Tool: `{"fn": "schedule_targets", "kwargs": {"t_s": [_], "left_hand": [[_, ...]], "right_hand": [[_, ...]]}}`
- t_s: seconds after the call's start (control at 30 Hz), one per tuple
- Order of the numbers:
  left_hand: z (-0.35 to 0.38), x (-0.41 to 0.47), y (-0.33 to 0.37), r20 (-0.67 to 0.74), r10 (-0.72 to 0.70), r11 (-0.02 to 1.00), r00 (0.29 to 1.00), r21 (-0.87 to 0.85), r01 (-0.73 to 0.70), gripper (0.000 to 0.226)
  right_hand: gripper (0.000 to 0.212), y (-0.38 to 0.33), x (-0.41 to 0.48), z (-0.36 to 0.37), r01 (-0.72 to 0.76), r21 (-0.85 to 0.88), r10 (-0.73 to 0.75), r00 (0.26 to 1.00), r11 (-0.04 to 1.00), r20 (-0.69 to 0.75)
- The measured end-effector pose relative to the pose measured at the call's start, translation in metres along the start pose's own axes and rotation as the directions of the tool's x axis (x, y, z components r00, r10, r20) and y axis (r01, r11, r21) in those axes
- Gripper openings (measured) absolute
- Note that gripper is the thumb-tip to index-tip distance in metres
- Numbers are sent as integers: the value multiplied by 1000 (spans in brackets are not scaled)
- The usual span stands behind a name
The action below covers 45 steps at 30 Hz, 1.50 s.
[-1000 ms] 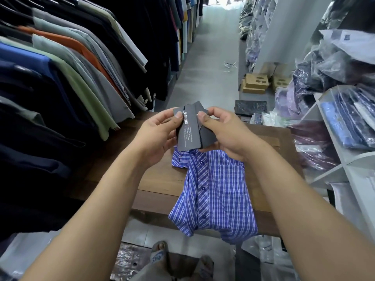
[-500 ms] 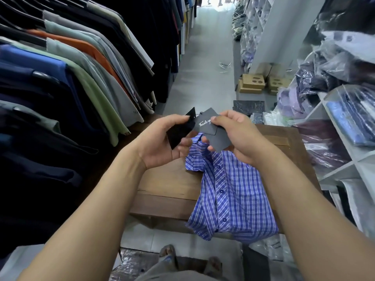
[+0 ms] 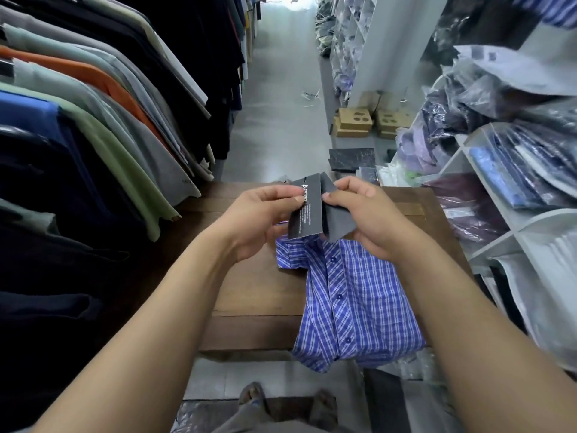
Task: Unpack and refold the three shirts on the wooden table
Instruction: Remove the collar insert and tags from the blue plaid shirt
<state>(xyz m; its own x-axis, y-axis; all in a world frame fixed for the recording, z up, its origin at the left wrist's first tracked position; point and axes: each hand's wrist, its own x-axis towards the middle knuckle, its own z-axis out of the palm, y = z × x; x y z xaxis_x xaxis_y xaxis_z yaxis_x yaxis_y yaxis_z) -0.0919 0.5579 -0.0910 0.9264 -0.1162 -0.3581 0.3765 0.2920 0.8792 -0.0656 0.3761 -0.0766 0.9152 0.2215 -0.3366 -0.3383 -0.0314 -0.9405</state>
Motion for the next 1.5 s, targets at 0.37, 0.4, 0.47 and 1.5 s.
{"fn": "schedule_targets", "kwargs": {"t_s": [0.37,0.4,0.47,1.5], "left_hand": [[5,7,6,-46,243,964,969,126,-236,61],[5,6,7,-37,244,964,969,118,-238,63],[5,3,8,-4,233,967,973,105,-231,55],[30,-8,-2,-221,128,989,967,102,-108,39]], "right_hand": [[12,7,-7,-1,-36,259,21,998,965,61],[13,9,-7,0,-35,269,20,998,963,58],[11,12,-10,0,-30,294,16,999,955,50],[8,4,-18,-32,-63,276,8,981,959,196]]}}
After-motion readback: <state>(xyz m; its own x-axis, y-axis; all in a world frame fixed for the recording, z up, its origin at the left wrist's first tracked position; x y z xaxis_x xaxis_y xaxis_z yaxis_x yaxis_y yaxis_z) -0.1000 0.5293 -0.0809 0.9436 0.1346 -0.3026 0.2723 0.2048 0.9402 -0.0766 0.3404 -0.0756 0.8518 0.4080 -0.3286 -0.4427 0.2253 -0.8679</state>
